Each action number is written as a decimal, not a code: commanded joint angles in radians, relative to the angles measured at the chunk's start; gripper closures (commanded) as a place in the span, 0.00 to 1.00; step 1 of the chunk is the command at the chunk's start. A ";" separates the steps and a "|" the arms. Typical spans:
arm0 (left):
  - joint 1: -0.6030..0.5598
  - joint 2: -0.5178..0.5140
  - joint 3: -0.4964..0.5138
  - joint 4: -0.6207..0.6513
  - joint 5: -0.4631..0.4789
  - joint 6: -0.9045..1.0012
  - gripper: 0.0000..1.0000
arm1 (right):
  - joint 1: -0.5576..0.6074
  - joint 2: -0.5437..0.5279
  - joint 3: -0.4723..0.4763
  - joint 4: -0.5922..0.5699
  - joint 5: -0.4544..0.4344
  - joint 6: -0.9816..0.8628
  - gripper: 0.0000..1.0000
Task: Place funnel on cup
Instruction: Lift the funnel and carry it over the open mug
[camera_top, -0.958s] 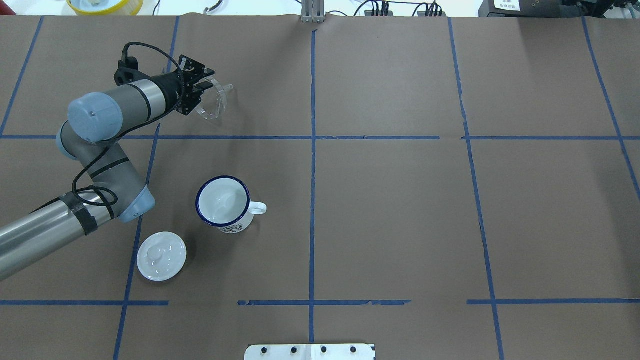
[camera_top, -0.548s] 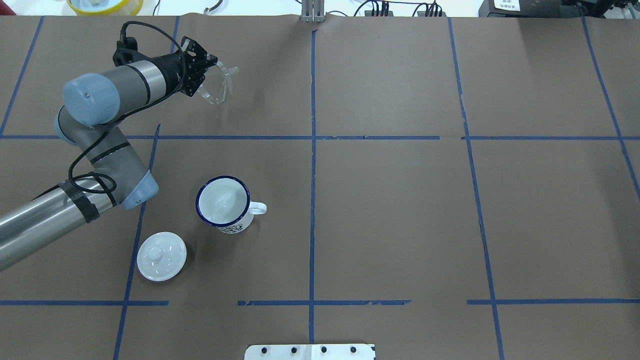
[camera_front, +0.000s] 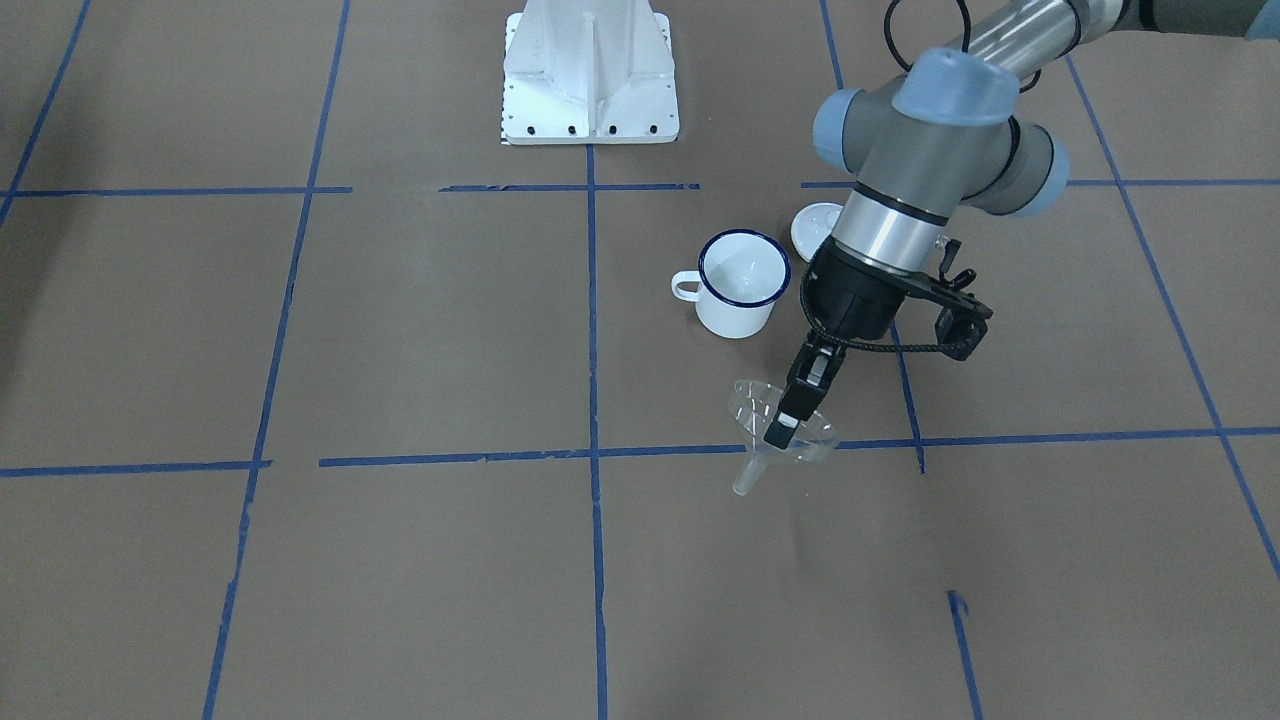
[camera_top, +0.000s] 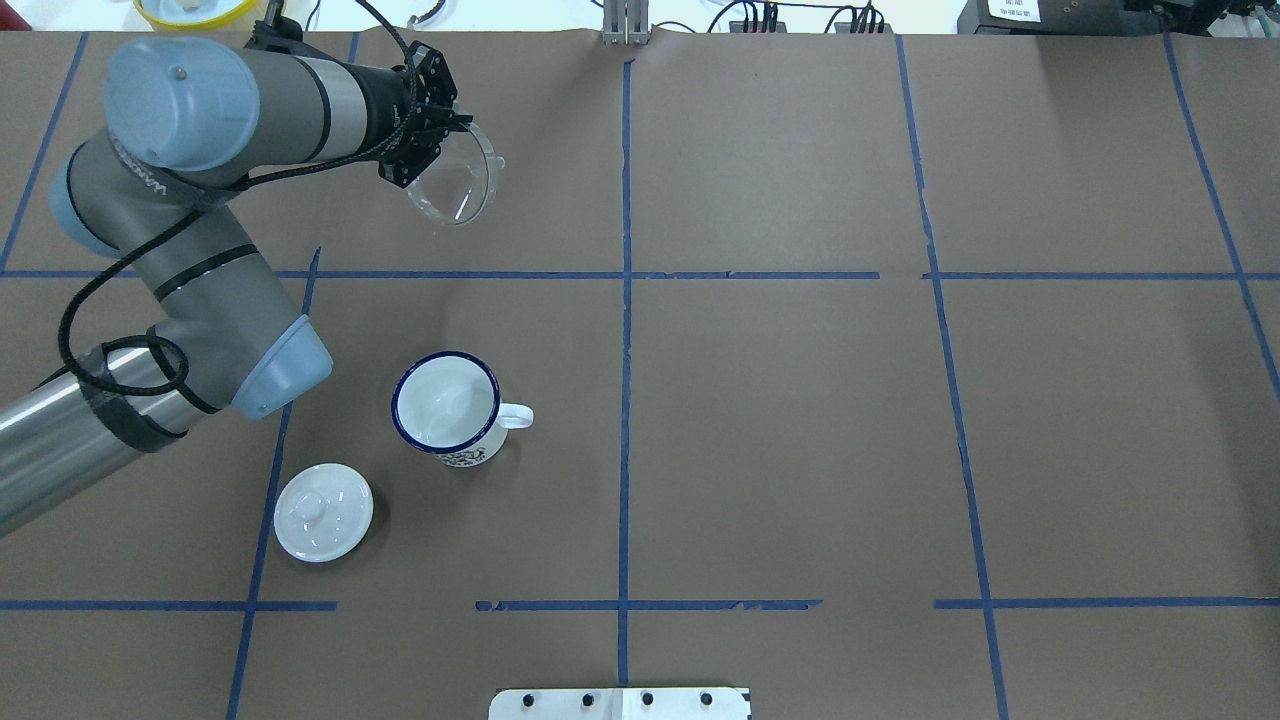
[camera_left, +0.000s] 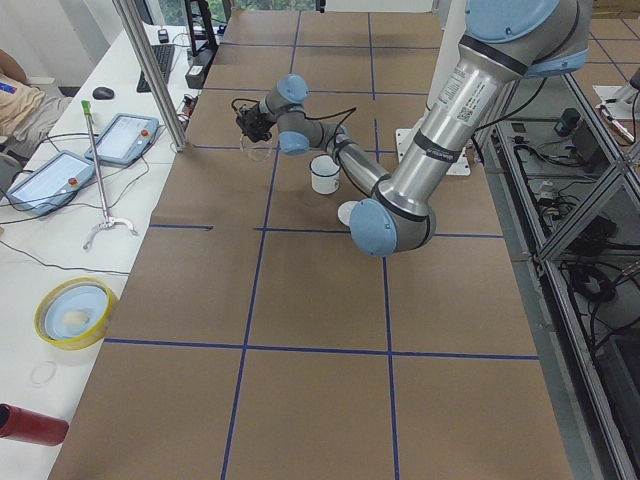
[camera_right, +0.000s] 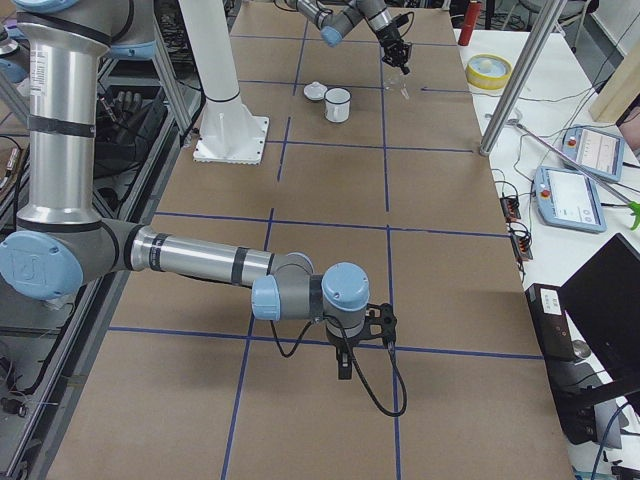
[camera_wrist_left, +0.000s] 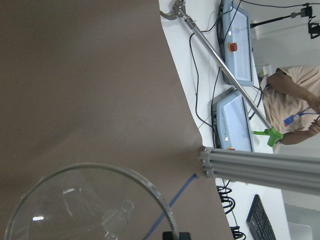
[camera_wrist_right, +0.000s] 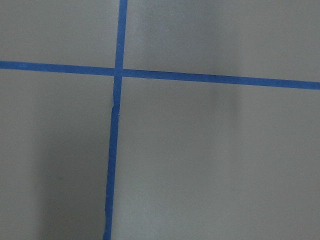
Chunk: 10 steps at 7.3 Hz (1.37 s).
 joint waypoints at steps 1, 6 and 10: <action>0.002 -0.064 -0.199 0.491 -0.093 0.076 1.00 | 0.000 0.000 0.000 0.000 0.001 0.000 0.00; 0.073 -0.199 -0.100 0.928 -0.236 0.291 1.00 | 0.000 0.000 0.001 0.000 0.001 0.000 0.00; 0.151 -0.205 -0.095 0.975 -0.236 0.311 1.00 | 0.000 0.000 0.001 0.000 -0.001 0.000 0.00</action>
